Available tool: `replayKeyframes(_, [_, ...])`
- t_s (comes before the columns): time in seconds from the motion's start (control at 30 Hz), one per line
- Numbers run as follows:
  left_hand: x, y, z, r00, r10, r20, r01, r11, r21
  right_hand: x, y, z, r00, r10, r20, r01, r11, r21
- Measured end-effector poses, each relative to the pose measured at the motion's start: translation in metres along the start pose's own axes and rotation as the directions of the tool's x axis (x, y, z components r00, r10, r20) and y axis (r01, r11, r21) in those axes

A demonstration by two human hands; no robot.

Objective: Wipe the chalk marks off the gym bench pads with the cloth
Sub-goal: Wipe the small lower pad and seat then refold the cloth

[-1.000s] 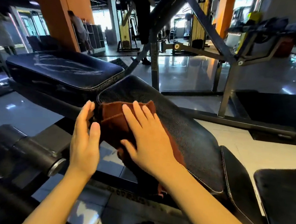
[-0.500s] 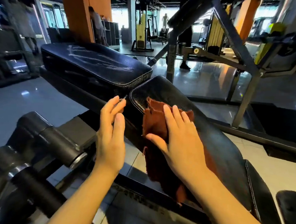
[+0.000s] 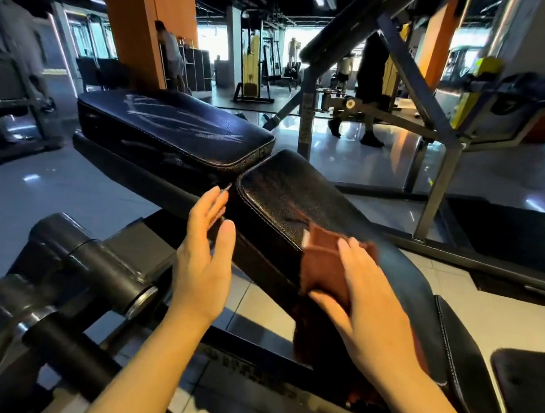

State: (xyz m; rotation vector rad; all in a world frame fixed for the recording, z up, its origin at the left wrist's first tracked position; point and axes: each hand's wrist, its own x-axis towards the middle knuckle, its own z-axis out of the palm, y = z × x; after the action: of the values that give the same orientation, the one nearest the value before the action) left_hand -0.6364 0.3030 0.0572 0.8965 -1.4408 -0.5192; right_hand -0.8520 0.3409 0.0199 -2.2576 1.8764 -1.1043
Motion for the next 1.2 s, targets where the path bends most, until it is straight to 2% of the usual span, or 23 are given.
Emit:
replayKeyframes(0.1, [-0.002, 0.002, 0.003, 1.000, 0.022, 0.013, -0.023, 0.998, 0.055, -0.030, 0.034, -0.010, 0.984, 0.153, 0.087, -0.154, 0.988, 0.014])
replayKeyframes(0.17, [-0.002, 0.002, 0.004, 1.000, 0.016, 0.003, -0.016, 0.999, 0.035, -0.031, 0.038, -0.011, 0.981, 0.168, 0.102, -0.168, 0.986, -0.007])
replayKeyframes(0.23, [-0.001, 0.003, 0.005, 1.000, 0.016, -0.014, -0.016, 1.000, 0.013, -0.020, 0.029, -0.008, 0.986, 0.146, 0.080, -0.142, 0.989, -0.045])
replayKeyframes(0.4, [0.001, 0.002, 0.005, 0.998, 0.019, -0.052, -0.020, 1.000, -0.017, 0.057, -0.040, 0.005, 0.997, -0.065, 0.048, 0.066, 0.998, -0.024])
replayKeyframes(0.53, [-0.001, 0.001, 0.005, 0.998, 0.016, -0.052, -0.015, 1.000, 0.018, 0.140, -0.086, 0.013, 0.984, -0.059, 0.166, 0.042, 0.994, 0.103])
replayKeyframes(0.63, [-0.003, 0.000, 0.004, 0.999, 0.049, -0.024, -0.046, 0.994, 0.096, 0.173, -0.077, 0.015, 0.970, -0.082, 0.227, 0.053, 0.990, 0.132])
replayKeyframes(0.7, [-0.003, -0.002, 0.002, 0.998, 0.052, -0.018, -0.050, 0.990, 0.128, 0.178, -0.057, 0.017, 0.976, -0.081, 0.202, 0.053, 0.989, 0.139])
replayKeyframes(0.9, [-0.001, -0.003, 0.004, 0.997, 0.068, -0.044, -0.058, 0.976, 0.211, 0.121, 0.031, 0.009, 0.956, 0.210, 0.205, -0.229, 0.970, 0.075])
replayKeyframes(0.93, [0.000, -0.004, 0.004, 0.995, 0.079, -0.054, -0.064, 0.969, 0.237, 0.108, 0.038, 0.007, 0.959, 0.230, 0.168, -0.251, 0.961, 0.117])
replayKeyframes(1.0, [0.001, -0.004, 0.004, 0.995, 0.089, -0.055, -0.070, 0.956, 0.284, 0.086, 0.043, 0.001, 0.961, 0.276, 0.033, -0.269, 0.896, 0.353])
replayKeyframes(1.07, [-0.001, -0.003, 0.005, 0.989, 0.140, -0.036, -0.118, 0.925, 0.362, 0.065, 0.050, -0.012, 0.933, 0.345, -0.100, -0.243, 0.812, 0.531])
replayKeyframes(1.13, [-0.006, 0.000, 0.008, 0.955, 0.295, 0.022, -0.262, 0.812, 0.522, 0.040, 0.067, -0.023, 0.942, 0.294, -0.163, -0.181, 0.853, 0.489])
replayKeyframes(1.2, [-0.009, 0.008, 0.018, 0.876, 0.466, 0.125, -0.433, 0.646, 0.629, 0.016, 0.088, -0.026, 0.966, 0.236, -0.102, -0.178, 0.899, 0.400])
